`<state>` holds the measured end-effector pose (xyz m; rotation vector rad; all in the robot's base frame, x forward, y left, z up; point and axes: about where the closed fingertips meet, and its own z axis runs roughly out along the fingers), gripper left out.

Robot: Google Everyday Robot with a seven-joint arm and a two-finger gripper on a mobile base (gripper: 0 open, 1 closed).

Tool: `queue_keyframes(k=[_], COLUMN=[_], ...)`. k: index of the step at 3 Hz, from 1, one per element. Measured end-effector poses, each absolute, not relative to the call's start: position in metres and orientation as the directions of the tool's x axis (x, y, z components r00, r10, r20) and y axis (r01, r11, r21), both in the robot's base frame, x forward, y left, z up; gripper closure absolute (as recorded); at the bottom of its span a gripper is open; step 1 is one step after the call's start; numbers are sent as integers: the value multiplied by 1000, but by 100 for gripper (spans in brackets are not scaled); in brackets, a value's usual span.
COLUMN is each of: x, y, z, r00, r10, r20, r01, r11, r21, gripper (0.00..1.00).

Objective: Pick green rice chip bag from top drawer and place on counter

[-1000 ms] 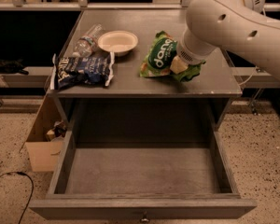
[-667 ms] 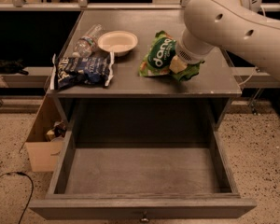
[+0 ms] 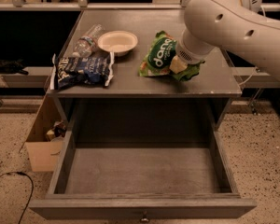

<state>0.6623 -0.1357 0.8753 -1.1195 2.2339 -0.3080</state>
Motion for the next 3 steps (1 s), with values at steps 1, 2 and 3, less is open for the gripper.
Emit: queue_keyframes(k=[1, 2, 3], x=[662, 662, 662], y=[-136, -136, -136], z=[875, 875, 875], r00=[-453, -453, -453], r10=[-786, -786, -786], r20=[-420, -420, -420], r01=[-643, -643, -643], r11=[615, 615, 615], r21=[-456, -456, -456], gripper=[17, 0, 0])
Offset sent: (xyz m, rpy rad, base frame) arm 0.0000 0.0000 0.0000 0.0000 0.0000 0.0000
